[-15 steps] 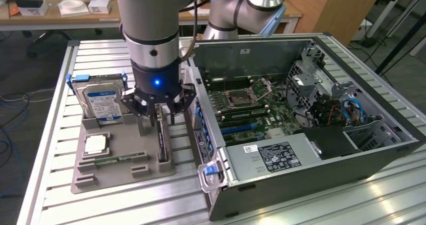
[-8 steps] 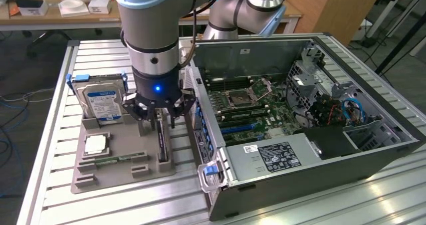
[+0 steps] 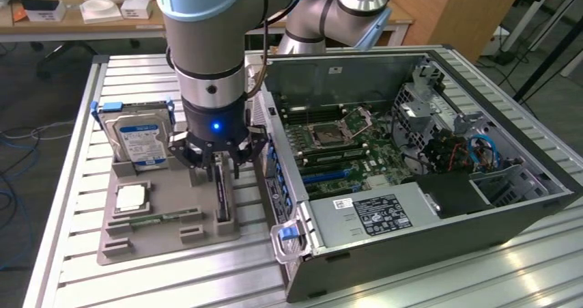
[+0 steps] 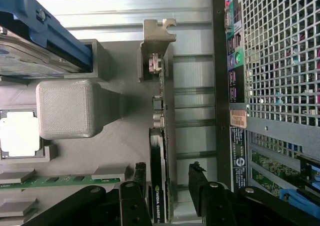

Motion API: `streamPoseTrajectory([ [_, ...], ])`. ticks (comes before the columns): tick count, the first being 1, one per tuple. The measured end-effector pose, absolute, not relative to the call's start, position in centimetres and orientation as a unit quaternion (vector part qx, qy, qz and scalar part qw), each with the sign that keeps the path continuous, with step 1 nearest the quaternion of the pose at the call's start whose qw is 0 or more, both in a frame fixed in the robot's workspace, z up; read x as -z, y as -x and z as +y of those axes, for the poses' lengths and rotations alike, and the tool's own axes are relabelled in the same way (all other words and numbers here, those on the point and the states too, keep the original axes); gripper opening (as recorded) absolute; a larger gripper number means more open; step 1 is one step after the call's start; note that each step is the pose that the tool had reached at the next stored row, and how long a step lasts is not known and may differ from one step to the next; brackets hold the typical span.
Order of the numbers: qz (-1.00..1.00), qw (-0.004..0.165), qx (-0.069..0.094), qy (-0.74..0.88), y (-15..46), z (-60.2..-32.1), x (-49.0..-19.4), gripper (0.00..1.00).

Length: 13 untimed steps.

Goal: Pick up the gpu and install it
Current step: 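Pick up the gpu and move the gpu toward the slot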

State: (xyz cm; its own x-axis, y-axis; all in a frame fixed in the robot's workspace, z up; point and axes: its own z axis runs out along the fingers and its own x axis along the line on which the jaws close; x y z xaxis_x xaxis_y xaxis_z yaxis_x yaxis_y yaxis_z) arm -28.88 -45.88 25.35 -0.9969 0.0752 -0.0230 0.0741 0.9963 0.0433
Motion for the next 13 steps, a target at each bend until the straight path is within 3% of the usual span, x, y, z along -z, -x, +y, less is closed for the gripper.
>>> streamPoseTrajectory([
  [13, 0.999, 0.012, -0.021, -0.037, 29.34, -45.88, -24.36, 0.47],
])
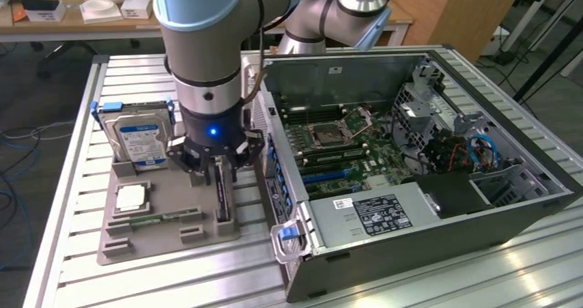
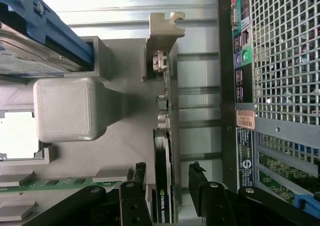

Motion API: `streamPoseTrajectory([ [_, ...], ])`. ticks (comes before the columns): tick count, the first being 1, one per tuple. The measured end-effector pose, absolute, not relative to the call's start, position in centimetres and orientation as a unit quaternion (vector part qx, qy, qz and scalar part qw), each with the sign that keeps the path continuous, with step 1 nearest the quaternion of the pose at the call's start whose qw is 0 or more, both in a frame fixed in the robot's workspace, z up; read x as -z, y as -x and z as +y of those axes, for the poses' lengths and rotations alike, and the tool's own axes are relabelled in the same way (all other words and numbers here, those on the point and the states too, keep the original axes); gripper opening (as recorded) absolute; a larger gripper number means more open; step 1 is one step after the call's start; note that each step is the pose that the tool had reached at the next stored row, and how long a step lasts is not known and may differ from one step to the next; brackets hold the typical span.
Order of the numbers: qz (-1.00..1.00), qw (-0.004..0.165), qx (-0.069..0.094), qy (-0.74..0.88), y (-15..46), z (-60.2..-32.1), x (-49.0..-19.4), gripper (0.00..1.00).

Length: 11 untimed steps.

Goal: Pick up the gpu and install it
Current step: 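Pick up the gpu and move the gpu toward the slot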

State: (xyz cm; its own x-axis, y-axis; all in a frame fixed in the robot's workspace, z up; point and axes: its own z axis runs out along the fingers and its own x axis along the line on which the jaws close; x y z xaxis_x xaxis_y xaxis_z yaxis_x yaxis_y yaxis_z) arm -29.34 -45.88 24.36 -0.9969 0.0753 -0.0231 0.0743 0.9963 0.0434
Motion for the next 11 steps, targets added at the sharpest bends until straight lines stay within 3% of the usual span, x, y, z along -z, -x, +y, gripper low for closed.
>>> streamPoseTrajectory([
  [11, 0.999, 0.012, -0.021, -0.037, 29.39, -45.89, -23.78, 0.47],
])
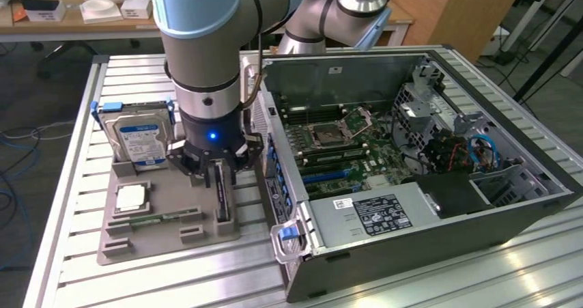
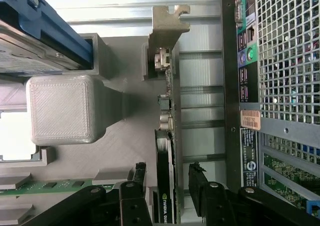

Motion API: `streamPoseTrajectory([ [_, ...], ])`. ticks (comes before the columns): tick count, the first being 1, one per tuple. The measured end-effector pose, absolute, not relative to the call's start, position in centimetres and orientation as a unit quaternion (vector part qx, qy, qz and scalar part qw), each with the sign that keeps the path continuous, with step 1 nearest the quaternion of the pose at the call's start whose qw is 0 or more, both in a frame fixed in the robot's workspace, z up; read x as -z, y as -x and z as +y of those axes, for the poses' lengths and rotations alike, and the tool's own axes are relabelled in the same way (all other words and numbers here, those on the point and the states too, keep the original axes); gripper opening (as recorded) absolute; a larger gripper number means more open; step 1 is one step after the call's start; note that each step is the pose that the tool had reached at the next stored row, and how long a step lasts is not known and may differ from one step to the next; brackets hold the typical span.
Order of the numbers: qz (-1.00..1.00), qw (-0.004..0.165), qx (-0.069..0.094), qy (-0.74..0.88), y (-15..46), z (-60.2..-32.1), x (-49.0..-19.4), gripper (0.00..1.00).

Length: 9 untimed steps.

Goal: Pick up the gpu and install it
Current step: 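Pick up the gpu and move the gpu toward the slot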

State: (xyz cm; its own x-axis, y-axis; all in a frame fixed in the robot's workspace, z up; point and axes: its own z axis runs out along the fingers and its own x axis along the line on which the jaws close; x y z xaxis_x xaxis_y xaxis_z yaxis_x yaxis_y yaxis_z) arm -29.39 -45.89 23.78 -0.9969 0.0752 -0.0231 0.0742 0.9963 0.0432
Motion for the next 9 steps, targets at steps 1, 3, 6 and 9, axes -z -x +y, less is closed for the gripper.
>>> streamPoseTrajectory([
  [1, 0.999, 0.012, -0.021, -0.037, 29.39, -45.89, -23.78, 0.47],
  [3, 0.999, 0.012, -0.021, -0.037, 29.39, -45.89, -23.78, 0.47],
  [6, 0.999, 0.012, -0.021, -0.037, 29.39, -45.89, -23.78, 0.46],
  [9, 0.999, 0.012, -0.021, -0.037, 29.39, -45.89, -23.78, 0.39],
])
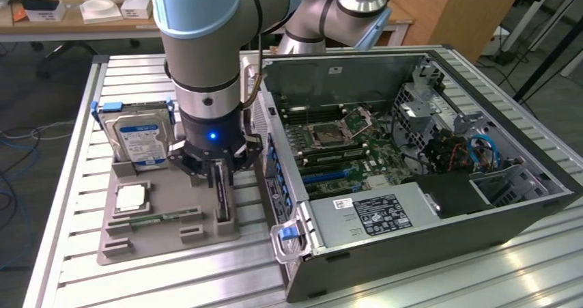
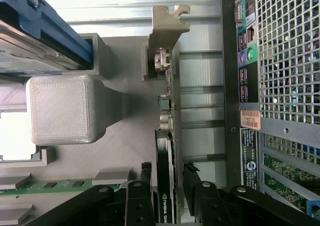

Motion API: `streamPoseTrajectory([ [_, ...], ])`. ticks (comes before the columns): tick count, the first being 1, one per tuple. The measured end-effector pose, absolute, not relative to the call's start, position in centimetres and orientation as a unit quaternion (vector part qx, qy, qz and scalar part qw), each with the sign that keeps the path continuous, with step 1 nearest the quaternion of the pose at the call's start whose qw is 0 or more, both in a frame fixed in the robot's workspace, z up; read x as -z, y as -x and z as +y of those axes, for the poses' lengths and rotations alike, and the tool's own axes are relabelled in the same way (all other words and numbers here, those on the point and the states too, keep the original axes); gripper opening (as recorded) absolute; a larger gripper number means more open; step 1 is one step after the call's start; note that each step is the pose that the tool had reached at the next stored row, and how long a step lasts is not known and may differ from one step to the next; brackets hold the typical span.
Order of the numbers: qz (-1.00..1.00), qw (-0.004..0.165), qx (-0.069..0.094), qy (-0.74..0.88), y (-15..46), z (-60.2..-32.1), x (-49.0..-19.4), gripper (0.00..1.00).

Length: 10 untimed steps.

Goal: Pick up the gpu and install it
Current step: 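Pick up the gpu and move the gpu toward the slot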

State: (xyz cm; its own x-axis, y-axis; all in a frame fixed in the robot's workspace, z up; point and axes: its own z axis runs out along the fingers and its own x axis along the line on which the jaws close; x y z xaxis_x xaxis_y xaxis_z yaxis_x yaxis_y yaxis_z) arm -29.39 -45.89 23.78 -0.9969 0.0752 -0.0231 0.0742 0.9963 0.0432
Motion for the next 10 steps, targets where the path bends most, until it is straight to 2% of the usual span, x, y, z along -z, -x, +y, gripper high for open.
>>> streamPoseTrajectory([
  [10, 0.999, 0.014, -0.021, -0.037, 29.63, -45.89, -23.78, 0.39],
])
